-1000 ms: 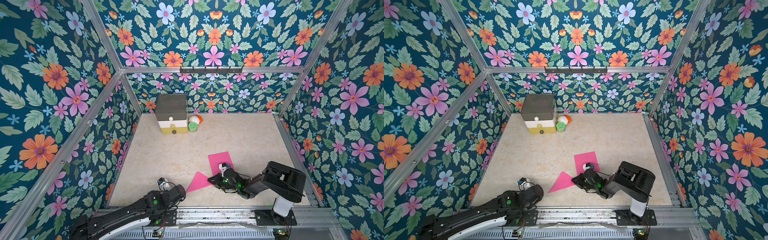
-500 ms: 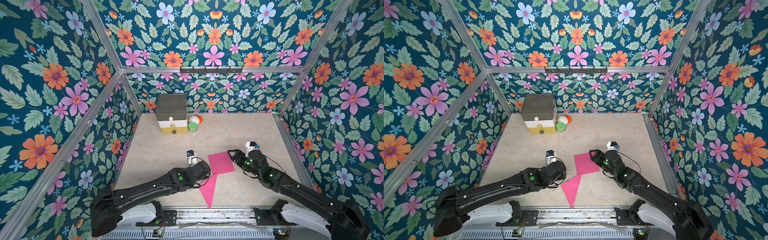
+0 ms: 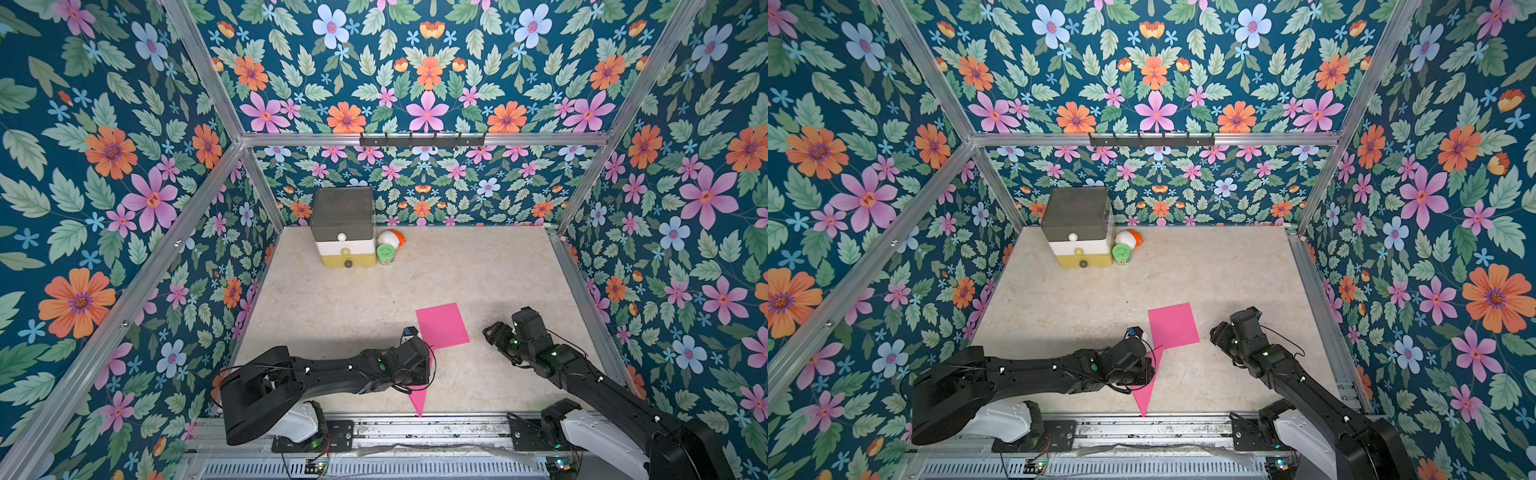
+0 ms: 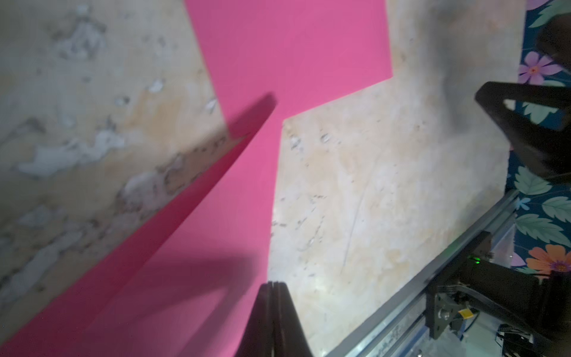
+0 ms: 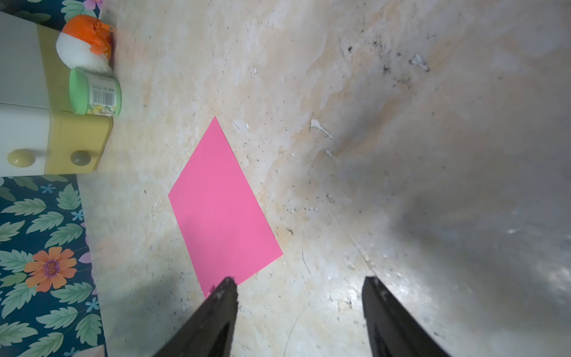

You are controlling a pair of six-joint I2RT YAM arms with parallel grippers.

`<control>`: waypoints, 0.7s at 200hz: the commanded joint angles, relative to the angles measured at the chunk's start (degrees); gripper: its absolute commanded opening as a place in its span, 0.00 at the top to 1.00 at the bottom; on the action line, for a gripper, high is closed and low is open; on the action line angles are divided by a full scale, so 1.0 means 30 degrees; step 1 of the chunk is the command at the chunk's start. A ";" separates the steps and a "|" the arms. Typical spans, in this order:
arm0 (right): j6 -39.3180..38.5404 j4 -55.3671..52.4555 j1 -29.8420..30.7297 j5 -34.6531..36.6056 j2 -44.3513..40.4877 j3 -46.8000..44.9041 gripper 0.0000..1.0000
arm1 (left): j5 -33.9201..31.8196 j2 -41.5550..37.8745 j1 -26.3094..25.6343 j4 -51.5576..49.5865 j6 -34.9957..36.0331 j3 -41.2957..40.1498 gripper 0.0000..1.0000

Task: Fold the square paper diagonally
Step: Move the paper to the center of the board.

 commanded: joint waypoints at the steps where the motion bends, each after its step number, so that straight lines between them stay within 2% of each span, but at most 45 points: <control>1: -0.0152 0.0504 0.0020 -0.0332 -0.0377 -0.0294 0.34 | 0.0152 -0.0784 0.0132 -0.0933 -0.0695 -0.1280 0.97; 28: -0.0237 0.1085 0.0018 -0.0475 -0.0247 -0.0797 0.33 | -0.0453 -0.1893 0.1447 -0.2944 -0.0994 -0.2825 0.99; 50: -0.0255 0.2001 0.0005 -0.1011 0.0391 -0.0983 0.33 | -0.1156 -0.3372 0.3773 -0.5071 -0.0523 -0.3537 1.00; 63: -0.0290 0.2595 0.0020 -0.1163 0.0589 -0.1042 0.33 | -0.2422 -0.4756 0.5286 -0.6795 -0.0186 -0.3554 1.00; 89: -0.0421 0.3071 0.0020 -0.1261 0.1230 -0.0726 0.31 | -0.4586 -0.6857 0.7697 -0.8703 0.0896 -0.2681 0.91; 113: -0.0531 0.3273 0.0133 -0.1288 0.2206 -0.0377 0.31 | -0.3715 -0.6666 0.7911 -0.7381 0.2207 -0.1085 0.87; 140: -0.0432 0.3480 0.0467 -0.1064 0.3118 -0.0178 0.31 | -0.3091 -0.5380 0.7188 -0.6084 0.3366 0.0969 0.82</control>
